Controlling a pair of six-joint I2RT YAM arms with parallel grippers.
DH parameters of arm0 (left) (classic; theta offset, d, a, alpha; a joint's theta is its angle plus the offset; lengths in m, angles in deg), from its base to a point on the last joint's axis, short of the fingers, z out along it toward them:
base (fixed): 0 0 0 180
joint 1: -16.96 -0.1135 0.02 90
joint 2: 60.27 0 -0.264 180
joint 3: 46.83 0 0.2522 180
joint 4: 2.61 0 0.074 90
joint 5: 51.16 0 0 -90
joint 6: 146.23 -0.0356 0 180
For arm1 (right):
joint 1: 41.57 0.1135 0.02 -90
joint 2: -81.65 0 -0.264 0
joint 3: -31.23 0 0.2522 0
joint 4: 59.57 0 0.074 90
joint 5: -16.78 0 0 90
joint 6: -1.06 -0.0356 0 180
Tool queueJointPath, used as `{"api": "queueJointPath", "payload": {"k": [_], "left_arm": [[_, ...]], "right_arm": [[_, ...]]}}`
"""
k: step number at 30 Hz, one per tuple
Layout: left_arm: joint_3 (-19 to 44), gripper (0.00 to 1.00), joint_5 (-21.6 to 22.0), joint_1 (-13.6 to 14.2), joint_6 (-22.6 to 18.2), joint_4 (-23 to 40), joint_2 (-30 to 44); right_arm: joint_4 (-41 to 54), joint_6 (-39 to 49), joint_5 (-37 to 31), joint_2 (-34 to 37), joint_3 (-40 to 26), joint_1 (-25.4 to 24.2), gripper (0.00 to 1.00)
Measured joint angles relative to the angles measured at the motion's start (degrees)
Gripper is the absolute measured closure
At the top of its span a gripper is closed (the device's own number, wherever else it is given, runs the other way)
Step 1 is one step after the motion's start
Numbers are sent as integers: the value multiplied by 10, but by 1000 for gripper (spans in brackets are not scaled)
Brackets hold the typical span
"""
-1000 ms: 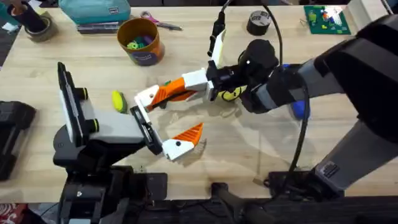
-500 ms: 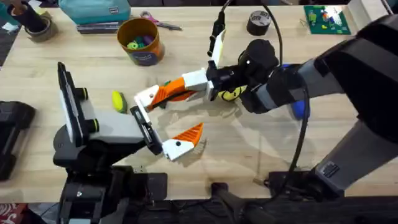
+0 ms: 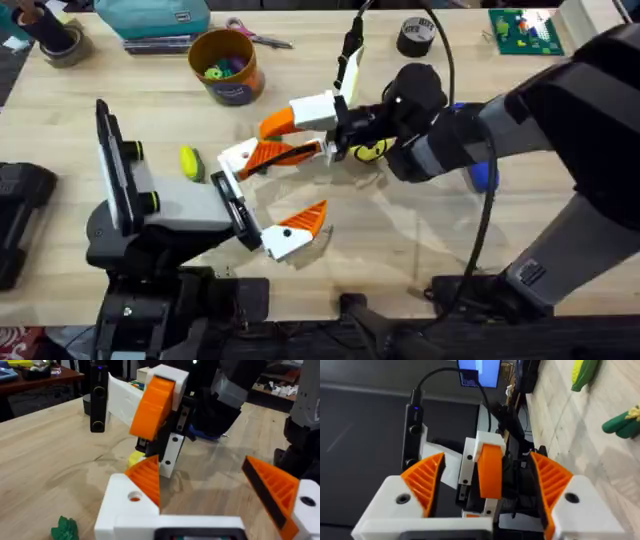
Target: Pick up the gripper from the table and insert it into the empty holder that is missing its gripper. Then pick up a screw, insert it into the mounting hole, and use the screwdriver to tighten it. Finally, clean up the table by picking up the vegetable and placing it into the bucket.
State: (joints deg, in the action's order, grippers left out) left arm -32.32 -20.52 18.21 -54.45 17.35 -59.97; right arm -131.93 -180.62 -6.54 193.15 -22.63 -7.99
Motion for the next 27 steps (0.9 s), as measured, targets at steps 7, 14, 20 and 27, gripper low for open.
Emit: {"api": "queueJointPath", "payload": {"k": [7,14,20,27], "left_arm": [[0,15,0,0,0,0,0],[0,15,0,0,0,0,0],[0,15,0,0,0,0,0],[0,15,0,0,0,0,0]], "right_arm": [[0,0,3,0,0,-2,10],[1,0,17,0,0,-30,9],[113,15,47,-49,0,-92,8],[419,162,72,-161,-12,-191,7]]}}
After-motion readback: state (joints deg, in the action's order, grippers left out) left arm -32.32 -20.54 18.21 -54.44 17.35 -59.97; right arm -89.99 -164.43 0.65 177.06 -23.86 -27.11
